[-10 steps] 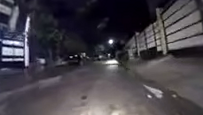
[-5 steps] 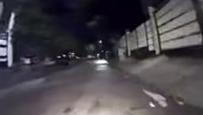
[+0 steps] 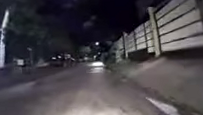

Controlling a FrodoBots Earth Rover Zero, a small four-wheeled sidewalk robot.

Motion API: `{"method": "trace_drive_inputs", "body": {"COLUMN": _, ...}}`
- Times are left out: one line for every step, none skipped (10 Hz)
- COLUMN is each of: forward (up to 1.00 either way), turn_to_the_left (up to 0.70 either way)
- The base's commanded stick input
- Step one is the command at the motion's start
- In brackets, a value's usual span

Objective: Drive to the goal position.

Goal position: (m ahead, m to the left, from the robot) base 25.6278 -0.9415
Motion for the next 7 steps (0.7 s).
{"method": "trace_drive_inputs", "body": {"forward": 0.70, "turn_to_the_left": 0.00}}
{"method": "trace_drive_inputs", "body": {"forward": 0.70, "turn_to_the_left": 0.00}}
{"method": "trace_drive_inputs", "body": {"forward": 0.70, "turn_to_the_left": 0.00}}
{"method": "trace_drive_inputs", "body": {"forward": 0.70, "turn_to_the_left": 0.00}}
{"method": "trace_drive_inputs", "body": {"forward": 0.70, "turn_to_the_left": 0.00}}
{"method": "trace_drive_inputs", "body": {"forward": 0.70, "turn_to_the_left": 0.00}}
{"method": "trace_drive_inputs", "body": {"forward": 0.70, "turn_to_the_left": 0.00}}
